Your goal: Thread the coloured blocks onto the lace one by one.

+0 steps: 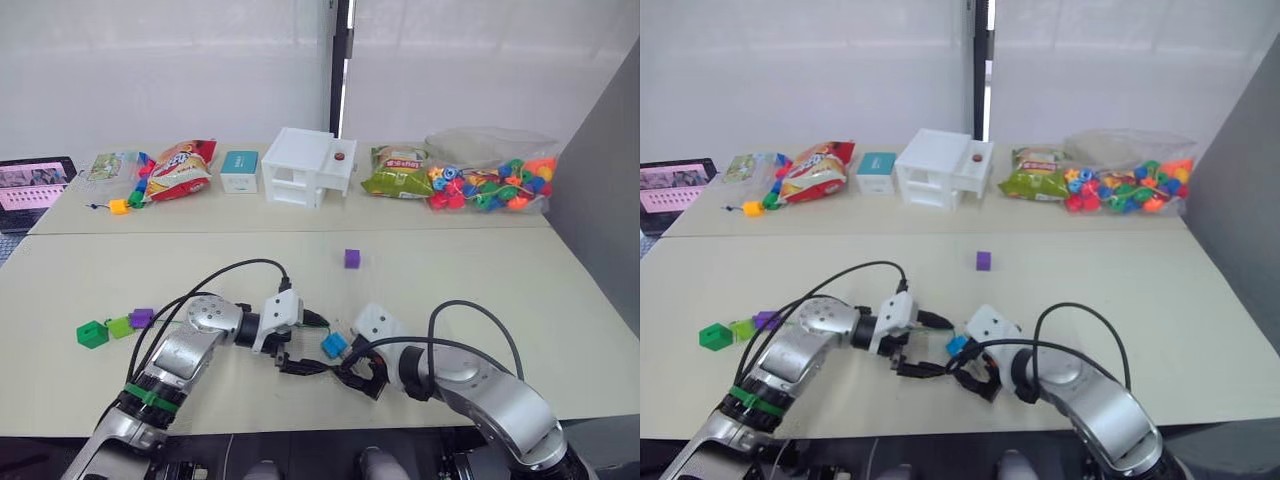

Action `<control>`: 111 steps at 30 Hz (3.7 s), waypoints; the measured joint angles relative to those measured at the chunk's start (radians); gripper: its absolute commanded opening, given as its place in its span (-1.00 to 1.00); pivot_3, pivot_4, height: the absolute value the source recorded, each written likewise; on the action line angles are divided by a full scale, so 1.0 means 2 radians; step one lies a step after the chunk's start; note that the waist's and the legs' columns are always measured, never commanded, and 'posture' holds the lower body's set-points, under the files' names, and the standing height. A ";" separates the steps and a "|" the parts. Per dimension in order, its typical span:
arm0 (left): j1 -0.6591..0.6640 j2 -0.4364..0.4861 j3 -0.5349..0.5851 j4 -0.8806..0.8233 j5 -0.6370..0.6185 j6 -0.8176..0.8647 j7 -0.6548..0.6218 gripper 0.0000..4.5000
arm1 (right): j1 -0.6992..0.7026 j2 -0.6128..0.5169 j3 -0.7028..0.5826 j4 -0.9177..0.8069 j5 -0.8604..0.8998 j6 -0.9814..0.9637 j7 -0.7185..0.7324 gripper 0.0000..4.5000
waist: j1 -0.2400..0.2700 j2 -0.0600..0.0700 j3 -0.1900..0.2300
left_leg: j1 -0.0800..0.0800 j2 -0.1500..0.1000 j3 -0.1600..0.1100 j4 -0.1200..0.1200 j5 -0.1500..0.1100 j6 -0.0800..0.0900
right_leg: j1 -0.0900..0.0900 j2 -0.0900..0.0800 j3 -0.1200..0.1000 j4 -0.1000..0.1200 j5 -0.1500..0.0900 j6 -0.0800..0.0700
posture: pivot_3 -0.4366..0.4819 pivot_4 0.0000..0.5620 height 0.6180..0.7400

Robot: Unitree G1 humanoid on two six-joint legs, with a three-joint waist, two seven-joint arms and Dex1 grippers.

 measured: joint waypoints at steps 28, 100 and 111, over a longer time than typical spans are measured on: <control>-0.017 -0.020 -0.021 0.032 0.021 -0.018 -0.019 -0.46 | 0.022 -0.081 -0.060 -0.035 0.060 0.009 0.043 1.00 | 0.000 0.000 0.000 | 0.000 0.000 0.000 0.000 0.000 0.000 | 0.000 0.000 0.000 0.000 0.000 0.000 | -0.05 -0.47 1.00; -0.264 -0.036 -0.200 0.402 -0.003 -0.375 -0.171 0.98 | 0.059 -0.100 -0.082 -0.069 0.093 -0.058 0.050 1.00 | 0.008 0.000 0.000 | -0.002 0.000 0.000 0.001 0.000 0.001 | 0.000 0.000 0.000 0.000 0.000 0.000 | -0.05 -0.47 1.00; -0.267 -0.047 -0.186 0.414 0.001 -0.379 -0.171 -0.42 | 0.059 -0.103 -0.063 -0.068 0.089 -0.056 0.032 1.00 | 0.008 0.000 0.000 | -0.002 0.000 0.000 0.001 0.000 0.001 | 0.000 0.000 0.000 0.000 0.000 0.000 | -0.05 -0.47 1.00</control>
